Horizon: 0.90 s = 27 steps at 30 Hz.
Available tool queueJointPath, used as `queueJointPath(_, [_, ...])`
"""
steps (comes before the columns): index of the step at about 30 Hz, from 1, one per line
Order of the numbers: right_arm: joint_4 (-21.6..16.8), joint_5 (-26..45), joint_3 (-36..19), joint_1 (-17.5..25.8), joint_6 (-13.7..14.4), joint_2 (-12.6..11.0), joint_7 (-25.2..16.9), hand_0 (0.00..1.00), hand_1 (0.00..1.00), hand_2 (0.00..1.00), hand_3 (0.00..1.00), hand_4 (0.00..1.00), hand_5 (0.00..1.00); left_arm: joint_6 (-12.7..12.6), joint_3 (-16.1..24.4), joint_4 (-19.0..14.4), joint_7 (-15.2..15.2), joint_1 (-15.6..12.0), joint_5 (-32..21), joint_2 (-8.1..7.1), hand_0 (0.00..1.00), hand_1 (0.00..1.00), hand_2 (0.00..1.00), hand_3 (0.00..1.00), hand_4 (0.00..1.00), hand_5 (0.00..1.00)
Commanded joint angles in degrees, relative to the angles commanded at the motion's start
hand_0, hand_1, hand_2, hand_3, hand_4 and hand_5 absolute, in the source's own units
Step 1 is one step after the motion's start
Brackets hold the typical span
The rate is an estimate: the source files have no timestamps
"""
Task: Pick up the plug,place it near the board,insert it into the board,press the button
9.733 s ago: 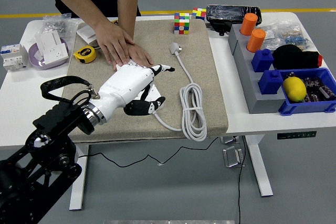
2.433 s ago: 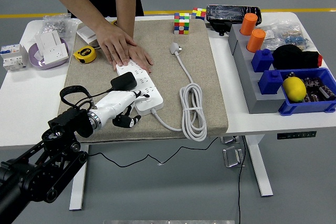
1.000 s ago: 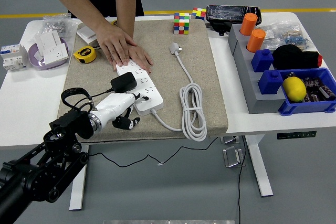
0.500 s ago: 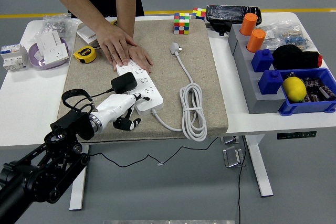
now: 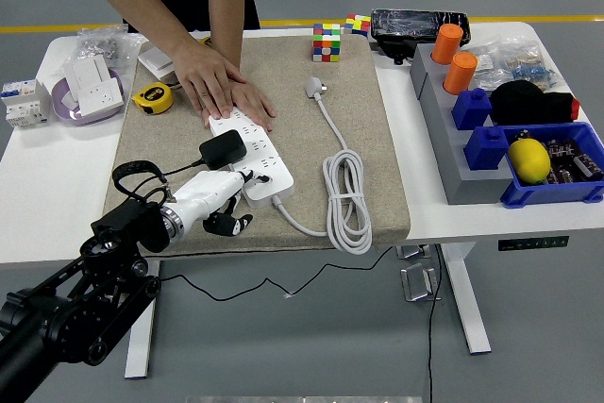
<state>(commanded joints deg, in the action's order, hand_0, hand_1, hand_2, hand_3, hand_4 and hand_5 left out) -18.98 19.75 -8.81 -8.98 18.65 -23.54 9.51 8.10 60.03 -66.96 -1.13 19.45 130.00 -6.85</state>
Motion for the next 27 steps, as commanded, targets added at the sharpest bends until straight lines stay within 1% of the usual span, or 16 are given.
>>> queueJointPath(4, [0.05,0.17,0.05,0.17,-0.02,0.13,0.02,0.804,0.782,0.767,0.785,0.998,0.998,0.22,0.52,-1.63,-0.08,-0.05,0.0,-0.18,0.159,0.027,0.149,0.842,0.619,0.002])
queueJointPath(7, [0.11,0.27,0.06,0.29,-0.02,0.29,0.07,0.804,0.782,0.767,0.785,0.998,0.998,0.73,0.37,-3.34,-0.31,-0.02,0.0,-0.82,0.159,0.027,0.149,0.842,0.619,0.002])
queueJointPath(12, [0.15,0.37,0.39,-0.03,0.07,0.16,0.08,0.804,0.782,0.767,0.785,0.998,0.998,1.35,0.75,-7.5,-0.23,-0.27,0.0,-2.0,0.161,0.027,0.149,0.839,0.619,0.002])
queueJointPath(14, [0.19,0.56,0.54,-0.04,0.08,0.12,0.08,0.804,0.782,0.767,0.785,0.998,0.998,1.6,1.44,-9.13,-0.15,-0.49,0.0,-2.09,0.161,0.027,0.149,0.839,0.619,0.002])
queueJointPath(15, [0.21,0.68,0.61,0.0,0.08,0.12,0.08,0.804,0.782,0.767,0.785,0.998,0.998,1.53,2.07,-10.08,-0.08,-0.64,0.0,-2.03,0.167,0.03,0.152,0.81,0.569,0.002])
queueJointPath(17, [0.23,0.81,0.7,0.14,0.03,0.19,0.07,0.804,0.782,0.767,0.785,0.998,0.998,0.84,3.64,-11.9,0.0,-0.84,-0.89,-1.74,0.167,0.03,0.152,0.81,0.569,0.002])
queueJointPath(20, [0.22,0.68,0.52,0.32,0.0,0.41,0.03,0.804,0.782,0.767,0.785,0.998,0.998,-1.39,6.0,-12.73,0.75,-0.8,-7.17,-1.23,0.167,0.03,0.152,0.81,0.569,0.002])
queueJointPath(21, [0.22,0.64,0.46,0.33,-0.01,0.51,0.01,0.804,0.782,0.767,0.786,0.998,0.998,-2.12,6.85,-12.86,1.13,-0.81,-9.41,-1.11,0.202,0.113,0.256,0.786,0.791,0.136])
queueJointPath(23, [0.19,0.44,0.29,0.34,0.0,0.61,-0.04,0.804,0.782,0.767,0.786,0.998,0.998,-3.12,8.23,-12.99,1.82,-0.86,-14.22,-1.0,0.202,0.113,0.256,0.786,0.791,0.136])
queueJointPath(26, [0.2,0.42,0.39,0.34,0.06,0.62,-0.05,0.804,0.782,0.767,0.786,0.998,0.998,-2.9,10.56,-13.07,2.09,-1.08,-21.51,-0.78,0.202,0.113,0.256,0.786,0.791,0.136])
queueJointPath(27, [0.21,0.49,0.58,0.34,0.06,0.6,-0.02,0.804,0.781,0.767,0.785,0.998,0.998,-2.64,11.33,-13.05,2.09,-1.2,-23.23,-0.67,0.439,0.615,0.595,0.831,0.938,0.273])
